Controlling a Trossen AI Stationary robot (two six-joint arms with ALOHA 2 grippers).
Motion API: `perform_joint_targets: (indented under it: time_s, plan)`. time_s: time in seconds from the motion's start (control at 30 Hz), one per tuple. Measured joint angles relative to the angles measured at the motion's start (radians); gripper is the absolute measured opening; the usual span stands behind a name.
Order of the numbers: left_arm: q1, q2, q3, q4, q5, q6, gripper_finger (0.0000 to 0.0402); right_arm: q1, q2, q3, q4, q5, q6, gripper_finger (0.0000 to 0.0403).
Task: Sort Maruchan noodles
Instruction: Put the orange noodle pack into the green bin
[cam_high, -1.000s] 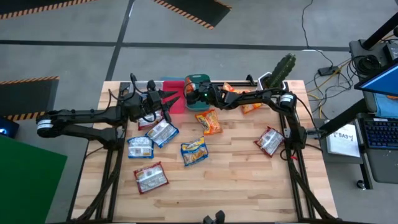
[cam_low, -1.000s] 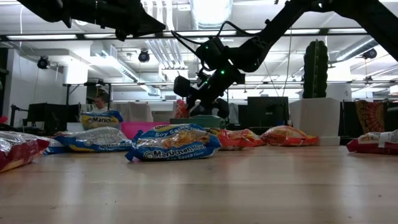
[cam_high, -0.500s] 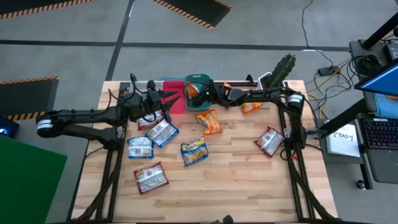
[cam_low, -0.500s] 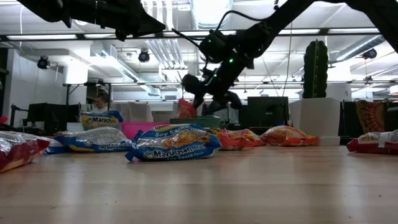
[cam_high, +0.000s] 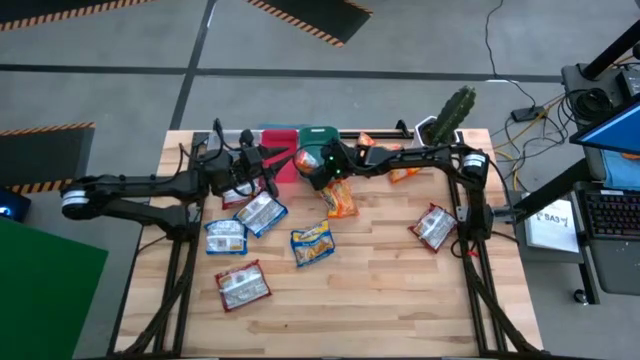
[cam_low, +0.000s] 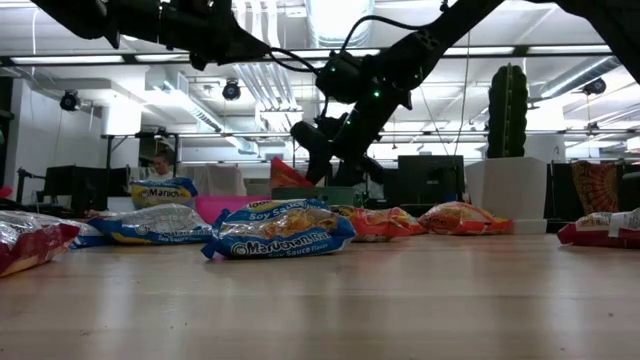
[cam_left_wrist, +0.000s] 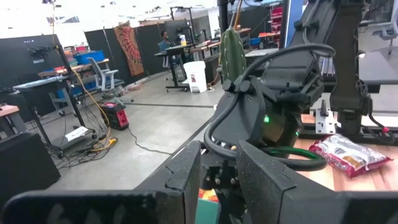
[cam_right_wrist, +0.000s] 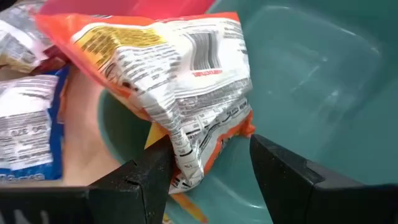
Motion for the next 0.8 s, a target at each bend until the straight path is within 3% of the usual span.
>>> perform_joint_targets:
  time_s: [0.2,0.8]
  plan:
    - [0.0,0.012,0.005,-0.001,0.0,0.0,0.0087,0.0,-0.003,0.01,-0.066,-0.049,-0.003,0.0201]
    - [0.0,0.012,0.007,-0.001,0.0,0.0,0.0087,0.0,-0.024,0.026,-0.078,-0.047,0.001,0.0201]
